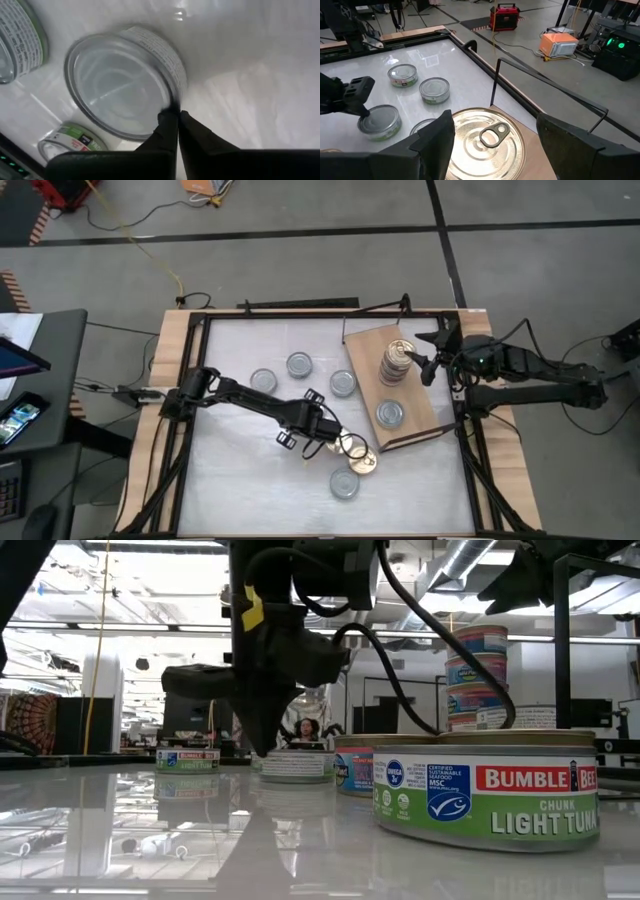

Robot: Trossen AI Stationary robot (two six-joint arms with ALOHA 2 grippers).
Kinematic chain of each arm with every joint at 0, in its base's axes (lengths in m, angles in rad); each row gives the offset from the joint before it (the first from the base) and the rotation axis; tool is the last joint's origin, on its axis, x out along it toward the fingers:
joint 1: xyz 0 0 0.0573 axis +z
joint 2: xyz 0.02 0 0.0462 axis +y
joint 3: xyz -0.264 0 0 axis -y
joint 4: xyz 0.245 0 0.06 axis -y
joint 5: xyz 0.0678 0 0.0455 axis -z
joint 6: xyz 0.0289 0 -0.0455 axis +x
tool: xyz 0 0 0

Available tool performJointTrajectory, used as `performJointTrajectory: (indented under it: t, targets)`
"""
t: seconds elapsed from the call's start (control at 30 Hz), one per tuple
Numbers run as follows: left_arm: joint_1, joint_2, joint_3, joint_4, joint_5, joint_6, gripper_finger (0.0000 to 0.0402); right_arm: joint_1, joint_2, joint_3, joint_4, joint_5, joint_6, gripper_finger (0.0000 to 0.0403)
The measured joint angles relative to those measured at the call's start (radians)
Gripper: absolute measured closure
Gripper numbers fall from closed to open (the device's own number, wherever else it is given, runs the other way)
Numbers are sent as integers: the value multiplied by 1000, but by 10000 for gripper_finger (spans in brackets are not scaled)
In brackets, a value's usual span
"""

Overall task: Stack canned seafood by type on shelf
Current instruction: Stack the green tuna can on the green tuna can on the shelf

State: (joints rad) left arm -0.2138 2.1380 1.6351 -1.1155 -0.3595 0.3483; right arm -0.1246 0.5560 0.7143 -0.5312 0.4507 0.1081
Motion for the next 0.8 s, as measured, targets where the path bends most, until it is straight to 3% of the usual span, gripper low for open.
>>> performJointTrajectory:
  t: [0.57, 0.8]
  targets:
    - [-10, -8, -4, 3, 43, -98, 401, 0, 0, 0, -11, 0, 7, 97]
    - [-33, -18, -44, 83, 118, -97, 401, 0, 0, 0, -10, 0, 14, 97]
